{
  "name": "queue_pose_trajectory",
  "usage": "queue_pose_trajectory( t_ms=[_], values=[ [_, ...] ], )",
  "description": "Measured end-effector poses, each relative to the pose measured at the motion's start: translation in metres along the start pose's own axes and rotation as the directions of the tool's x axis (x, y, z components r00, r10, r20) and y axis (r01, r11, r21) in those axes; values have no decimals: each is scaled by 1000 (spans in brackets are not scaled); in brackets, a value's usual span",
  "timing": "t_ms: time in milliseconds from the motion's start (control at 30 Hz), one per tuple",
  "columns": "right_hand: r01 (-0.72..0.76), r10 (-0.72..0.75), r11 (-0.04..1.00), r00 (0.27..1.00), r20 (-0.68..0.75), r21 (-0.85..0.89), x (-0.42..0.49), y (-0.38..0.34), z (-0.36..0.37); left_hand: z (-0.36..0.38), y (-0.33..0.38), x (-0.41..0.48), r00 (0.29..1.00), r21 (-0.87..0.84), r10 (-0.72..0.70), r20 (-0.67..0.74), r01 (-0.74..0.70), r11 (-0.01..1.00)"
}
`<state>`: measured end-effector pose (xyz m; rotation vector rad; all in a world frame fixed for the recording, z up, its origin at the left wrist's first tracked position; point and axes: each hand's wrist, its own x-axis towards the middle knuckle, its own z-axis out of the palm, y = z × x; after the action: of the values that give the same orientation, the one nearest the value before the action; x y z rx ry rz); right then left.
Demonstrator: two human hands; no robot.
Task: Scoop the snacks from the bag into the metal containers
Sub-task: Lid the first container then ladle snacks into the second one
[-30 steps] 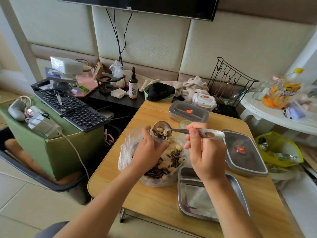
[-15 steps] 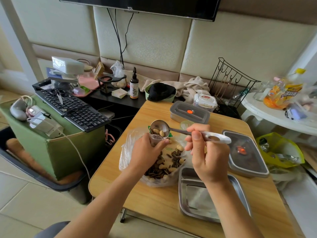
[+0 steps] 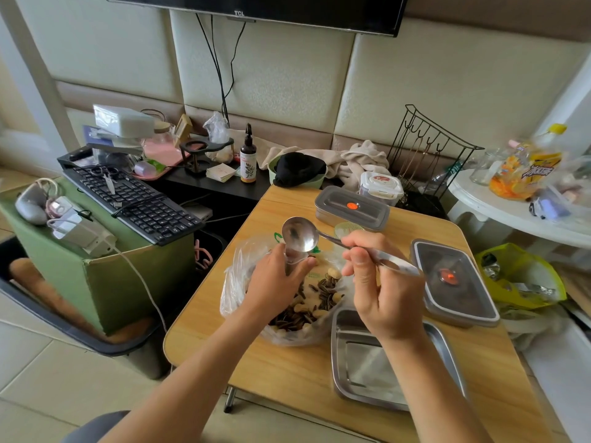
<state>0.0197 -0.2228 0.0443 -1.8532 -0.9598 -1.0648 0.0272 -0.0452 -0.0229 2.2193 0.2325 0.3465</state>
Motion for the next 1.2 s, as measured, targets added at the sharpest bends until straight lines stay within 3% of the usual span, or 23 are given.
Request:
queue_pose_trajectory(
  t_ms=[133, 233, 367, 533, 600, 633, 767, 833, 1100, 1200],
  values=[
    [-44, 43, 999, 999, 23, 18, 2, 2, -1, -1, -1, -1, 1000, 8, 13, 14, -14, 1000],
    [-217, 222, 973, 973, -69, 77, 0, 7, 0, -4, 0, -3, 999, -12, 9, 46, -8, 1000],
    [-514, 552, 830, 814, -180, 219, -1, 21, -3, -17, -1, -2, 1000, -87, -18, -23, 16, 996],
    [-779, 805, 584, 592, -39, 227, -6, 32, 3, -34, -3, -1, 995, -102, -55, -78, 47, 994],
    [-805, 825, 551, 565, 1, 220, -7, 31, 8, -36, -3, -3, 996, -97, -64, -68, 58, 994],
    [-788, 805, 583, 594, -4, 196, -7, 30, 11, -37, -3, -4, 996, -92, -64, -66, 58, 994],
    [-513, 514, 857, 858, -2, -45, -6, 30, 23, -41, -2, -6, 997, -80, -53, -63, 48, 996],
    [-381, 389, 918, 920, 58, -114, -7, 27, 29, -43, -3, -5, 997, -85, -56, -57, 51, 995],
    [-171, 206, 962, 966, 154, -211, -5, 22, 49, -52, -7, -4, 996, -116, -65, -68, 57, 992],
    [-233, 254, 960, 958, 131, -155, -5, 17, 51, -57, -8, -4, 991, -151, -58, -124, 39, 988]
  ],
)
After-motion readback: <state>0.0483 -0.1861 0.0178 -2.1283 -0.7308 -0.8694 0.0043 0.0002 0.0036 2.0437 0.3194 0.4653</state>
